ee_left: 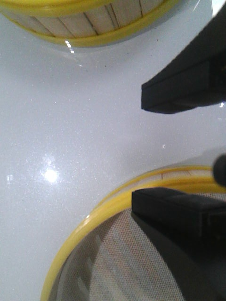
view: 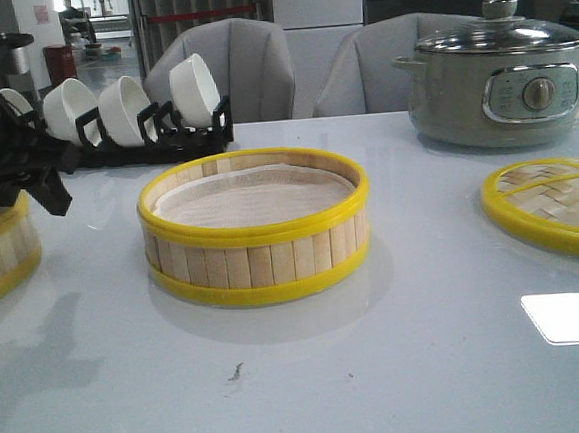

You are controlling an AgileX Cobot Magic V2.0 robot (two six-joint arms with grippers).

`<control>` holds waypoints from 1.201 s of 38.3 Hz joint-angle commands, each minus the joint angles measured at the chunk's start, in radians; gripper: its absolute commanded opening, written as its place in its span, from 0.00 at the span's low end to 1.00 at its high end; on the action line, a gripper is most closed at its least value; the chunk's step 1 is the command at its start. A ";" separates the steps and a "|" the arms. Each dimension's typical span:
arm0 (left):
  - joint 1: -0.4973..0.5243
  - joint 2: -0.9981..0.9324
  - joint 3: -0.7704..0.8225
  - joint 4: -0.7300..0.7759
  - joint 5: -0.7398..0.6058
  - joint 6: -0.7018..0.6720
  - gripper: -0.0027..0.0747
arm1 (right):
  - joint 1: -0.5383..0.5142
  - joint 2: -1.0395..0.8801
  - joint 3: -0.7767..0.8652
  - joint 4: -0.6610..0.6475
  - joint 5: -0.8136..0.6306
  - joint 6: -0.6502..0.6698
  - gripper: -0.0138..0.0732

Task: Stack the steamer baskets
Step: 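Lower the left gripper onto the yellow rim of the nearby steamer basket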

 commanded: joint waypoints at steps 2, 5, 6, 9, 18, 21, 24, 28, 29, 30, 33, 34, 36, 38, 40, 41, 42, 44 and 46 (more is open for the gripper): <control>-0.004 -0.026 -0.033 -0.009 0.038 -0.015 0.58 | 0.000 -0.007 -0.036 0.000 -0.063 -0.005 0.69; -0.004 -0.028 -0.054 -0.009 0.066 -0.015 0.58 | 0.000 -0.007 -0.036 0.000 -0.063 -0.005 0.69; -0.004 -0.030 -0.062 -0.009 0.073 -0.015 0.58 | 0.000 -0.007 -0.036 0.000 -0.063 -0.005 0.69; -0.004 -0.030 -0.089 -0.009 0.102 -0.015 0.58 | 0.000 -0.007 -0.036 0.000 -0.063 -0.005 0.69; -0.004 -0.030 -0.126 -0.009 0.149 -0.015 0.58 | 0.000 -0.008 -0.036 0.000 -0.064 -0.005 0.69; -0.004 -0.030 -0.126 -0.009 0.156 -0.015 0.58 | 0.000 -0.008 -0.036 0.000 -0.064 -0.005 0.69; -0.004 -0.030 -0.130 -0.009 0.165 -0.015 0.58 | 0.000 -0.008 -0.036 0.000 -0.064 -0.005 0.69; -0.004 -0.030 -0.134 -0.009 0.172 -0.015 0.58 | 0.000 -0.006 -0.035 0.000 -0.064 -0.005 0.69; -0.004 -0.030 -0.135 -0.009 0.174 -0.015 0.58 | 0.000 -0.005 -0.035 0.000 -0.064 -0.005 0.69; -0.004 -0.030 -0.135 -0.009 0.174 -0.015 0.58 | 0.000 -0.004 -0.035 0.000 -0.064 -0.005 0.69; -0.004 -0.030 -0.135 -0.009 0.179 -0.015 0.58 | 0.000 -0.004 -0.035 0.000 -0.064 -0.005 0.69; -0.004 -0.030 -0.135 -0.009 0.184 -0.015 0.58 | 0.000 -0.004 -0.035 0.000 -0.064 -0.005 0.69; -0.004 -0.030 -0.135 -0.009 0.188 -0.015 0.58 | 0.000 -0.004 -0.035 0.000 -0.064 -0.005 0.69; -0.004 -0.030 -0.135 -0.003 0.190 -0.015 0.58 | 0.000 -0.004 -0.035 0.000 -0.064 -0.005 0.69; -0.004 -0.030 -0.135 0.002 0.195 -0.015 0.58 | 0.000 -0.004 -0.035 0.000 -0.064 -0.005 0.69; -0.002 -0.030 -0.135 0.008 0.195 -0.015 0.58 | 0.000 -0.004 -0.035 0.000 -0.064 -0.005 0.69; -0.002 -0.030 -0.135 0.013 0.195 -0.021 0.58 | 0.000 -0.004 -0.035 0.000 -0.064 -0.005 0.69; 0.004 -0.030 -0.135 0.042 0.199 -0.052 0.58 | 0.000 -0.004 -0.035 0.000 -0.064 -0.005 0.69; 0.013 -0.030 -0.135 0.060 0.202 -0.079 0.58 | 0.000 -0.004 -0.035 0.000 -0.063 -0.005 0.69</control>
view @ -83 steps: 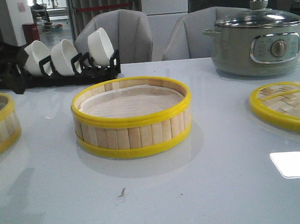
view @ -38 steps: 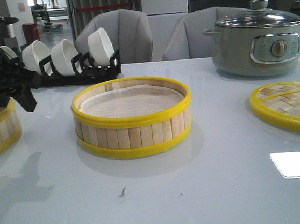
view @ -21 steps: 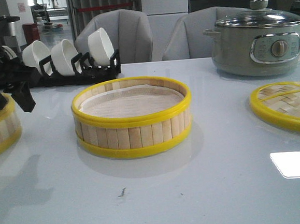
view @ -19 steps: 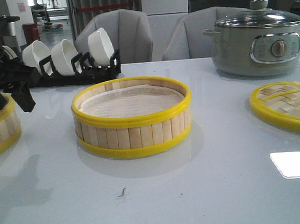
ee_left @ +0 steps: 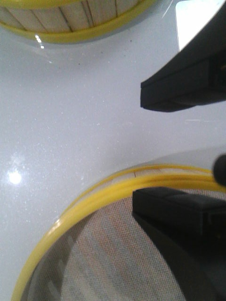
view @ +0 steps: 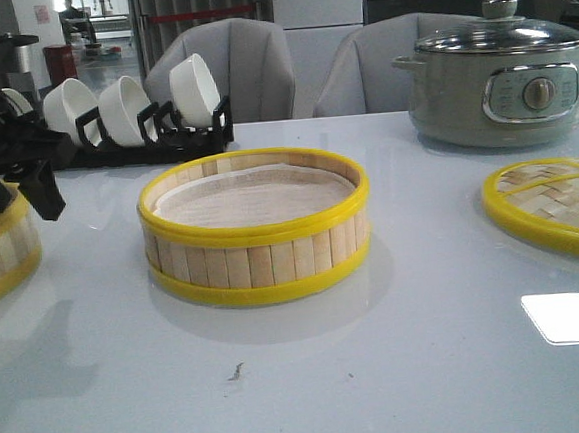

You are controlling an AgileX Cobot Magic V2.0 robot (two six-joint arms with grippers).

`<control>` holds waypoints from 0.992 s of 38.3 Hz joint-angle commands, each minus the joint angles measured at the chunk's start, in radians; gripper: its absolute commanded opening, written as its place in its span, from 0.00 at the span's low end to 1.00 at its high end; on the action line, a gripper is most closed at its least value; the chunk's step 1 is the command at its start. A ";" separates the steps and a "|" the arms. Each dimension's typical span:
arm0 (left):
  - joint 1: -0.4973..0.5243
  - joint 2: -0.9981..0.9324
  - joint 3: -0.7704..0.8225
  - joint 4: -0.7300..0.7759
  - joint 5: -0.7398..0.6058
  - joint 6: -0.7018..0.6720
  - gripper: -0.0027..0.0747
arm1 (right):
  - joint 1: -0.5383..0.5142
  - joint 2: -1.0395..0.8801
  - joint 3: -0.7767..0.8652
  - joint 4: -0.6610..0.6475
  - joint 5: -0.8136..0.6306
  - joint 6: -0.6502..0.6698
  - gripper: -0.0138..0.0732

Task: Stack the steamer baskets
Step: 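Lower the left gripper onto the yellow rim of the nearby steamer basket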

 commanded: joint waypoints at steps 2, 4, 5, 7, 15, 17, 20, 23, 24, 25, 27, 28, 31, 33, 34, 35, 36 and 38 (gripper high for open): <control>0.025 -0.046 -0.030 0.041 -0.012 -0.059 0.58 | 0.000 -0.006 -0.035 0.000 -0.063 -0.005 0.69; 0.037 -0.046 -0.030 0.043 -0.007 -0.059 0.58 | 0.000 -0.006 -0.035 0.000 -0.063 -0.005 0.69; 0.042 -0.046 -0.030 0.043 -0.008 -0.059 0.58 | 0.000 -0.006 -0.035 0.000 -0.063 -0.005 0.69; 0.048 -0.046 -0.030 0.043 -0.007 -0.059 0.58 | 0.000 -0.006 -0.035 0.000 -0.063 -0.005 0.69; 0.051 -0.046 -0.030 0.021 -0.015 -0.059 0.58 | 0.000 -0.006 -0.035 0.000 -0.064 -0.005 0.69; 0.051 -0.046 -0.030 0.021 -0.020 -0.059 0.58 | 0.000 -0.006 -0.035 0.000 -0.064 -0.005 0.69; 0.051 -0.046 -0.030 0.021 -0.029 -0.059 0.58 | 0.000 -0.006 -0.035 0.000 -0.064 -0.005 0.69; 0.051 -0.046 -0.030 0.021 -0.033 -0.059 0.58 | 0.000 -0.006 -0.035 0.000 -0.065 -0.005 0.69; 0.051 -0.044 -0.030 0.021 -0.035 -0.059 0.58 | 0.000 -0.006 -0.035 0.000 -0.065 -0.005 0.69; 0.051 -0.044 -0.030 0.021 -0.038 -0.059 0.58 | 0.000 -0.006 -0.035 0.000 -0.065 -0.005 0.69; 0.051 -0.042 -0.030 0.021 -0.040 -0.059 0.58 | 0.000 -0.006 -0.035 0.000 -0.065 -0.005 0.69; 0.051 -0.038 -0.030 0.021 -0.039 -0.059 0.58 | 0.000 -0.006 -0.035 0.000 -0.065 -0.005 0.69; 0.051 -0.027 -0.030 0.021 -0.039 -0.059 0.58 | 0.000 -0.006 -0.035 0.000 -0.065 -0.005 0.69; 0.051 -0.016 -0.030 0.021 -0.037 -0.059 0.58 | 0.000 -0.006 -0.035 0.000 -0.065 -0.005 0.69; 0.051 -0.011 -0.030 0.021 -0.037 -0.059 0.58 | 0.000 -0.006 -0.035 0.000 -0.065 -0.005 0.69; 0.051 -0.007 -0.030 0.021 -0.037 -0.059 0.58 | 0.000 -0.006 -0.035 0.000 -0.065 -0.005 0.69; 0.051 -0.004 -0.030 0.021 -0.037 -0.059 0.58 | 0.000 -0.006 -0.035 0.000 -0.065 -0.005 0.69; 0.051 -0.001 -0.030 0.019 -0.037 -0.059 0.58 | 0.000 -0.006 -0.035 0.000 -0.065 -0.005 0.69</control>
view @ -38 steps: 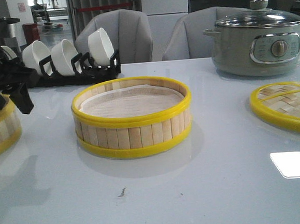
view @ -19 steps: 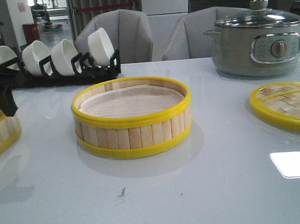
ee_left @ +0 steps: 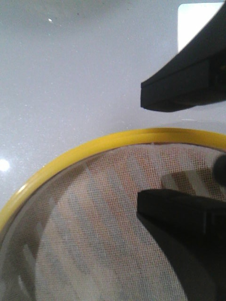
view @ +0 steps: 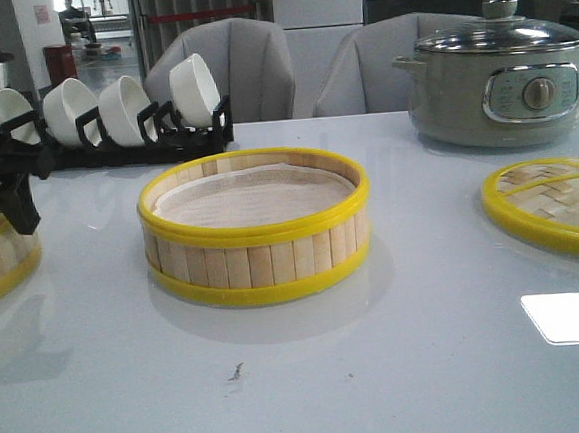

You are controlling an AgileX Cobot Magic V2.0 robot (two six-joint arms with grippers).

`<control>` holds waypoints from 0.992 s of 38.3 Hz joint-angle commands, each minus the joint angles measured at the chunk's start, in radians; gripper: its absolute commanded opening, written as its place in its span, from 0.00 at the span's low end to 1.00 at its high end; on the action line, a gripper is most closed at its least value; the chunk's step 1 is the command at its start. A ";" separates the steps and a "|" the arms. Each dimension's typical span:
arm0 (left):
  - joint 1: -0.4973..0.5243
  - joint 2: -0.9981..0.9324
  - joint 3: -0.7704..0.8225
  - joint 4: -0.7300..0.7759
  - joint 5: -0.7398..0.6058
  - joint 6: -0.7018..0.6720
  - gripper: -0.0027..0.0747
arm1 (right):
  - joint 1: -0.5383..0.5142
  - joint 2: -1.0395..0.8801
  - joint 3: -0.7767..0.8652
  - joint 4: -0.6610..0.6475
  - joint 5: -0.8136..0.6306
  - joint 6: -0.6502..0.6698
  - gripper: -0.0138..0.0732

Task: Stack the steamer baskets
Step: 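Lower the left gripper onto the yellow rim of the nearby steamer basket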

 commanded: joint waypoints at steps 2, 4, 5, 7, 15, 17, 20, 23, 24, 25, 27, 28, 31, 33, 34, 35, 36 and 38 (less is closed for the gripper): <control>0.000 -0.037 -0.030 -0.007 -0.044 -0.010 0.58 | 0.000 -0.006 -0.035 0.000 -0.065 -0.005 0.69; 0.000 -0.036 -0.030 -0.007 -0.049 -0.010 0.58 | 0.000 -0.006 -0.035 0.000 -0.065 -0.005 0.69; 0.000 -0.035 -0.030 -0.007 -0.054 -0.010 0.58 | 0.000 -0.006 -0.035 0.000 -0.065 -0.005 0.69; 0.000 -0.034 -0.030 -0.007 -0.062 -0.010 0.58 | 0.000 -0.006 -0.035 0.000 -0.065 -0.005 0.69; 0.000 -0.014 -0.030 -0.007 -0.059 -0.010 0.58 | 0.000 -0.006 -0.035 0.000 -0.067 -0.005 0.69; 0.000 -0.009 -0.030 -0.007 -0.055 -0.010 0.58 | 0.000 -0.006 -0.035 0.000 -0.069 -0.005 0.69; 0.000 -0.001 -0.030 -0.007 -0.048 -0.010 0.58 | 0.000 -0.006 -0.035 0.000 -0.069 -0.005 0.69; 0.000 -0.001 -0.028 -0.013 -0.046 -0.010 0.58 | 0.000 -0.006 -0.035 0.000 -0.069 -0.005 0.69; 0.000 -0.001 -0.028 -0.013 -0.046 -0.010 0.58 | 0.000 -0.006 -0.035 0.000 -0.069 -0.005 0.69; 0.000 -0.001 -0.028 -0.013 -0.046 -0.010 0.58 | 0.000 -0.006 -0.035 0.000 -0.069 -0.005 0.69; 0.000 -0.001 -0.028 -0.013 -0.046 -0.010 0.58 | 0.000 -0.006 -0.035 0.000 -0.069 -0.005 0.69; 0.000 -0.001 -0.028 -0.013 -0.046 -0.010 0.57 | 0.000 -0.006 -0.035 0.000 -0.069 -0.005 0.69; 0.000 -0.001 -0.028 -0.013 -0.046 -0.010 0.51 | 0.000 -0.006 -0.035 0.000 -0.069 -0.005 0.69; 0.000 -0.001 -0.028 -0.013 -0.040 -0.010 0.44 | 0.000 -0.006 -0.035 0.000 -0.069 -0.005 0.69; 0.000 -0.001 -0.028 -0.013 -0.039 -0.010 0.38 | 0.000 -0.006 -0.035 0.000 -0.070 -0.005 0.69; 0.000 -0.001 -0.028 -0.013 -0.036 -0.010 0.32 | 0.000 -0.006 -0.035 0.000 -0.070 -0.005 0.69; 0.000 -0.001 -0.028 -0.013 -0.034 -0.010 0.26 | 0.000 -0.006 -0.035 0.000 -0.070 -0.005 0.69; 0.000 -0.001 -0.028 -0.013 -0.032 -0.010 0.13 | 0.000 -0.006 -0.035 0.000 -0.070 -0.005 0.69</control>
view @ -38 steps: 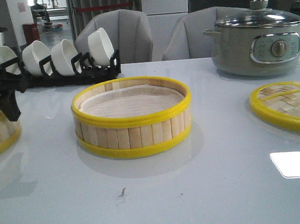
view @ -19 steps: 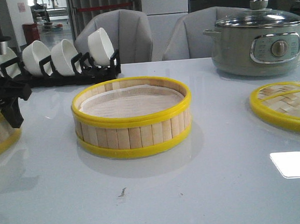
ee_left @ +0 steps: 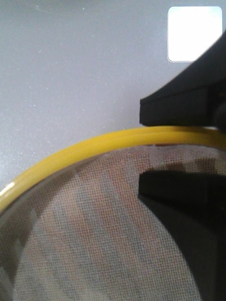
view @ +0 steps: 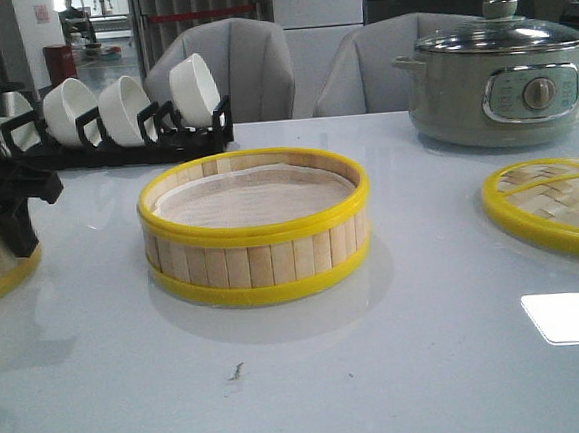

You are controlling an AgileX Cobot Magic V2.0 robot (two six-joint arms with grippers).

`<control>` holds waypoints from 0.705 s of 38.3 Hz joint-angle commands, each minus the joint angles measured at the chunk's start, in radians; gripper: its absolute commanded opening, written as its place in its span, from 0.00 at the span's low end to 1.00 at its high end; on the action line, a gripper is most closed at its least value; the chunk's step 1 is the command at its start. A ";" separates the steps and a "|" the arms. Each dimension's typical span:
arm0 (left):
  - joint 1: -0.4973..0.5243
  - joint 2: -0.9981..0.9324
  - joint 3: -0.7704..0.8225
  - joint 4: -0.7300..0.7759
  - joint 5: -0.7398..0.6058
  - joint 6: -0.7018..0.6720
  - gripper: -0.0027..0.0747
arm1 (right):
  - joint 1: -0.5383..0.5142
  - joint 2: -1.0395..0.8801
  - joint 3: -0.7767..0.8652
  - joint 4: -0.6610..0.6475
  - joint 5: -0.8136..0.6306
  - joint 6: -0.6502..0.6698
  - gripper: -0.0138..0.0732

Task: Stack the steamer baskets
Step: 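Lower the left gripper onto the yellow rim of the nearby steamer basket, then lift the gripped basket and carry it over the centre basket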

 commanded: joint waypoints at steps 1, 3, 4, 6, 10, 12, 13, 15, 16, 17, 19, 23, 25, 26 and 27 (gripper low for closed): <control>0.000 -0.048 -0.028 -0.004 -0.023 -0.008 0.14 | 0.000 -0.006 -0.035 0.000 -0.070 -0.005 0.69; 0.000 -0.048 -0.028 -0.004 -0.023 -0.008 0.17 | 0.000 -0.006 -0.035 0.000 -0.070 -0.005 0.69; 0.000 -0.048 -0.030 -0.004 -0.020 -0.008 0.16 | 0.000 -0.006 -0.035 0.000 -0.070 -0.005 0.69; 0.000 -0.054 -0.032 -0.004 -0.020 -0.008 0.15 | 0.000 -0.006 -0.035 0.000 -0.070 -0.005 0.69; -0.002 -0.070 -0.052 -0.004 -0.009 -0.008 0.15 | 0.000 -0.006 -0.035 0.000 -0.070 -0.005 0.69; -0.007 -0.082 -0.070 -0.004 -0.001 -0.008 0.15 | 0.000 -0.006 -0.035 0.000 -0.070 -0.005 0.69; -0.012 -0.089 -0.080 -0.004 0.002 -0.008 0.15 | 0.000 -0.006 -0.035 0.000 -0.070 -0.005 0.69; -0.021 -0.103 -0.105 -0.004 0.009 -0.008 0.15 | 0.000 -0.006 -0.035 0.000 -0.071 -0.005 0.69; -0.029 -0.112 -0.116 -0.004 0.014 -0.008 0.15 | 0.000 -0.006 -0.035 0.000 -0.072 -0.005 0.69; -0.036 -0.118 -0.133 -0.004 0.020 -0.008 0.15 | 0.000 -0.006 -0.035 0.000 -0.072 -0.005 0.69; -0.052 -0.129 -0.163 -0.004 0.032 -0.008 0.15 | 0.000 -0.006 -0.035 0.000 -0.072 -0.005 0.69; -0.100 -0.139 -0.248 -0.004 0.083 -0.008 0.15 | 0.000 -0.006 -0.035 0.000 -0.072 -0.005 0.69; -0.126 -0.139 -0.285 -0.004 0.113 -0.006 0.15 | 0.000 -0.006 -0.035 0.000 -0.072 -0.005 0.69; -0.144 -0.137 -0.307 -0.004 0.127 -0.006 0.15 | 0.000 -0.006 -0.035 0.000 -0.072 -0.005 0.69; -0.160 -0.137 -0.322 -0.004 0.137 -0.004 0.15 | 0.000 -0.006 -0.035 0.000 -0.072 -0.005 0.69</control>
